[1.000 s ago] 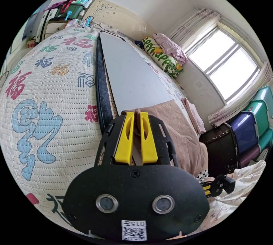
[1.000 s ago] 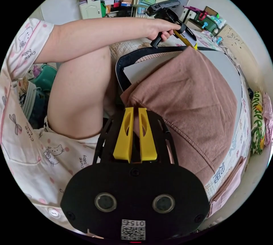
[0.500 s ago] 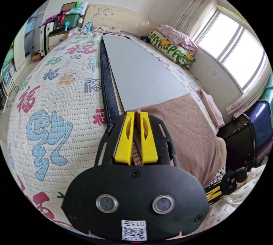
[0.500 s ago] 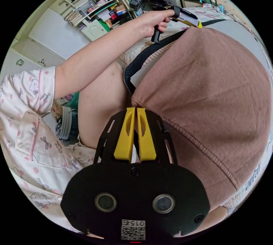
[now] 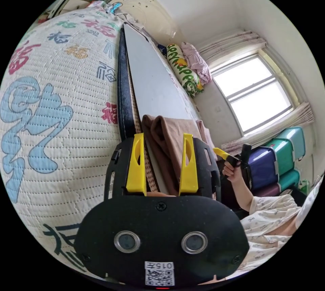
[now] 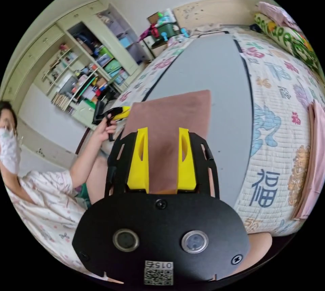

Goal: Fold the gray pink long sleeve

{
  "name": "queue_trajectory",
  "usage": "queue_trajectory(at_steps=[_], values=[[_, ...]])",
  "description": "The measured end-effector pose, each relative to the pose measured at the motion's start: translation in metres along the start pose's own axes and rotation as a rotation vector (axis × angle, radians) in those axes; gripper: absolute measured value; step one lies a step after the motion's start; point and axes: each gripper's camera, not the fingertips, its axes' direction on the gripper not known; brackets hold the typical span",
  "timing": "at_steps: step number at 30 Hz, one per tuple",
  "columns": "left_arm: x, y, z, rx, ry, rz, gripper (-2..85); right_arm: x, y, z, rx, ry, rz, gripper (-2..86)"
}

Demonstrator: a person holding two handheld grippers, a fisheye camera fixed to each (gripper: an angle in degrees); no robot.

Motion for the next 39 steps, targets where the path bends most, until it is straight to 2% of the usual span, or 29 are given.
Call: queue_trajectory(at_steps=[5,8,14,23,28,33,36,39], values=[[-0.033,-0.008,-0.005,0.019,0.063,-0.075,16.4,0.032,-0.04,0.009,-0.024,0.117,0.094,13.9],[-0.041,-0.013,-0.01,0.026,0.073,-0.071,16.4,0.039,-0.057,0.018,-0.051,0.046,0.154,13.9],[-0.046,-0.026,-0.022,0.028,0.056,-0.048,16.0,0.004,-0.084,0.037,-0.177,0.182,0.067,13.9],[-0.053,-0.036,-0.063,0.029,0.019,-0.103,11.8,-0.032,-0.102,0.04,-0.249,0.077,0.009,12.5],[-0.051,-0.034,-0.094,0.045,-0.018,-0.12,9.9,-0.042,-0.087,0.022,-0.222,-0.014,0.013,7.1],[-0.017,-0.04,-0.124,0.069,-0.064,-0.04,6.7,-0.055,-0.055,-0.012,-0.146,-0.081,0.023,6.5],[0.037,-0.033,-0.16,0.148,-0.013,0.136,6.0,-0.073,-0.025,-0.056,-0.023,-0.168,-0.009,6.4],[0.111,-0.025,-0.204,0.207,-0.044,0.35,5.8,-0.088,0.016,-0.117,0.135,-0.294,-0.044,6.4]])
